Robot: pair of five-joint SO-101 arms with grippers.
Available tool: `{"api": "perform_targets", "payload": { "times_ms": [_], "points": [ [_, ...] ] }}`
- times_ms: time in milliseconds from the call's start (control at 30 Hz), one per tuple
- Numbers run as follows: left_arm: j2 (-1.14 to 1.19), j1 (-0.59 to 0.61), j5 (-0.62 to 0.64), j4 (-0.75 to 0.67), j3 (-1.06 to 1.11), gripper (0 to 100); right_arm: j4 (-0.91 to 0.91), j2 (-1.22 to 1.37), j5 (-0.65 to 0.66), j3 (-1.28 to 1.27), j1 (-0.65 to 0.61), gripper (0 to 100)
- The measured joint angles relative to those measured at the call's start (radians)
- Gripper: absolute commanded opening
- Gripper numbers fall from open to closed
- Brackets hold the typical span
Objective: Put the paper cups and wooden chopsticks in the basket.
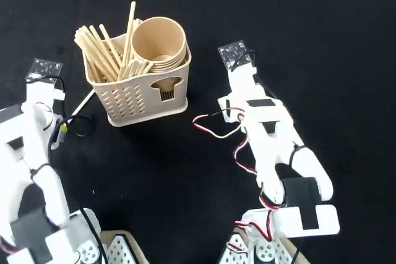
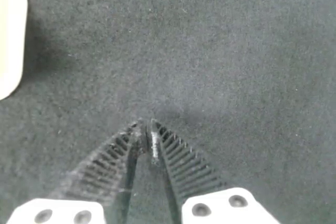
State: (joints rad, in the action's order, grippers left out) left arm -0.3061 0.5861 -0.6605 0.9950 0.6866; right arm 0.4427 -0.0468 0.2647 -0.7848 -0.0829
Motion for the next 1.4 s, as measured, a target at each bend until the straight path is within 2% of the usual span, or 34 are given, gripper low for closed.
{"api": "perform_targets", "payload": {
  "times_ms": [267,467,733,833,967,1133,1300,1400],
  "points": [
    [0.175,-0.017,0.000,-0.117,0.000,14,0.000,0.000,0.000,0.000,0.000,1.1],
    [0.279,-0.064,0.000,-0.153,-0.025,8,0.000,0.000,0.000,0.000,0.000,1.1],
    [0.292,-0.032,0.000,-0.153,-0.072,8,0.000,0.000,0.000,0.000,0.000,1.1],
    [0.247,-0.023,0.000,-0.101,-0.094,9,0.000,0.000,0.000,0.000,0.000,1.1],
    [0.170,-0.021,0.000,-0.069,-0.100,19,0.000,0.000,0.000,0.000,0.000,1.1],
    [0.153,-0.021,0.000,-0.069,-0.100,20,0.000,0.000,0.000,0.000,0.000,1.1],
    [0.282,-0.021,-0.048,-0.069,-0.167,19,0.000,0.000,0.000,0.000,0.000,1.1],
    [0.419,-0.021,-0.054,-0.069,-0.245,14,0.000,0.000,0.000,0.000,0.000,1.1]
  ]
}}
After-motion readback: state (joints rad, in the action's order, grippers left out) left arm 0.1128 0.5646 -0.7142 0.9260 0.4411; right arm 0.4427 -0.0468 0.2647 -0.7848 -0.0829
